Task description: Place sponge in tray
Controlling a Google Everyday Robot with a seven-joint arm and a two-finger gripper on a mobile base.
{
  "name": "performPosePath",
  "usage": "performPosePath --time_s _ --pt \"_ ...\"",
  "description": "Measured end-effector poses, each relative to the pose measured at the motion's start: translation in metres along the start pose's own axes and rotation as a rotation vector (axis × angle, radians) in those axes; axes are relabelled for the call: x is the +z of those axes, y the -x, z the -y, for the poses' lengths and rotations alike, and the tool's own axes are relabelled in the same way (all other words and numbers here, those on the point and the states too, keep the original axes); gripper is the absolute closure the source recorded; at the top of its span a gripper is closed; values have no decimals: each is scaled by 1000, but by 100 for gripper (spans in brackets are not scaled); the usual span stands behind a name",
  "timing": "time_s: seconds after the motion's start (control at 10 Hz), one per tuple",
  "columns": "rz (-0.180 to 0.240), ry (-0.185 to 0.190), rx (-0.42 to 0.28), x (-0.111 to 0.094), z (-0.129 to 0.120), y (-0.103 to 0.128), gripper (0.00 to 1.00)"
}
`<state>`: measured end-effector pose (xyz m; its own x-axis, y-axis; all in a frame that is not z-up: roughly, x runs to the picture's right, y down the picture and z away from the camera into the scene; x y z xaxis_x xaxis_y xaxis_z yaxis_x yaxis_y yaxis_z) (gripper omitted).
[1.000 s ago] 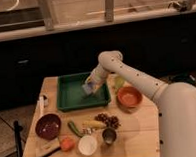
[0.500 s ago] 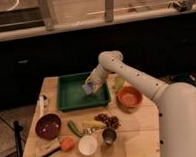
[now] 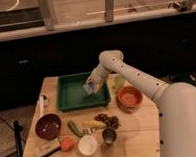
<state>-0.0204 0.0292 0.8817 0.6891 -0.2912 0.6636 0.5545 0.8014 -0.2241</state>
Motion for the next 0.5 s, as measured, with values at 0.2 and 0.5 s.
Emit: performPosePath --time_s 0.2,0.5 --pt "5 -2 3 -2 -1 -4 20" --pt "17 -4 9 -4 -1 -10 20"
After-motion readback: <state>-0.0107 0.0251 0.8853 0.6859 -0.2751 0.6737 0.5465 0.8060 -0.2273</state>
